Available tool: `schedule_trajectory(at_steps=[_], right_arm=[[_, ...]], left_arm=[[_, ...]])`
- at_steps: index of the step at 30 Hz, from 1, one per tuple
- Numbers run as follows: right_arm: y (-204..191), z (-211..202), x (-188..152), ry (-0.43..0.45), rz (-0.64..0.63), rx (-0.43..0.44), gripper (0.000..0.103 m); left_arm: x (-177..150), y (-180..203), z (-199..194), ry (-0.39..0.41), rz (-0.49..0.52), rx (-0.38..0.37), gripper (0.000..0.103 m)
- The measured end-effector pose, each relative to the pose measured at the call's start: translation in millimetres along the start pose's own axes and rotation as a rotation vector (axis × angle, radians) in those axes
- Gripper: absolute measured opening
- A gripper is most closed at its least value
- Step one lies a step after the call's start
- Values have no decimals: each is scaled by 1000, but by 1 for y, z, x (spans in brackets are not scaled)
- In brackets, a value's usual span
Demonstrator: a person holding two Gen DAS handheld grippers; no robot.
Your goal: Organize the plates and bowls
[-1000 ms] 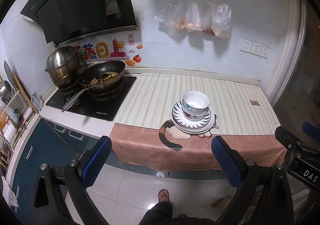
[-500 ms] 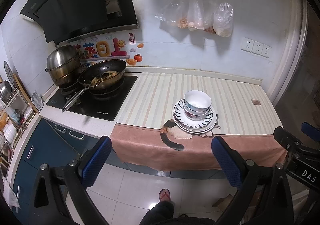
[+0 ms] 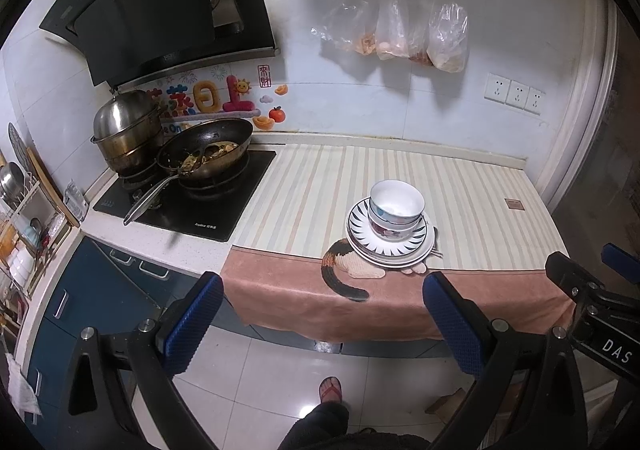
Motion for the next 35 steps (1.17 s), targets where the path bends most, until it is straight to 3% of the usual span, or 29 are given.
schedule_trajectory(at_steps=[35], right_arm=[[-6, 12, -1, -12, -2, 10, 99]], left_arm=[[-1, -7, 7, -7, 0, -2, 102]])
Point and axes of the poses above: each gripper's, at about its wrist camera, not at the fingertips, and z roughly the way its jaws point, y to its right, x to its top, the point moved 5 cm from there along z, roughly the way its jaws point, and after that the axes turned 5 degrees about -x, right-handed, at the moved point
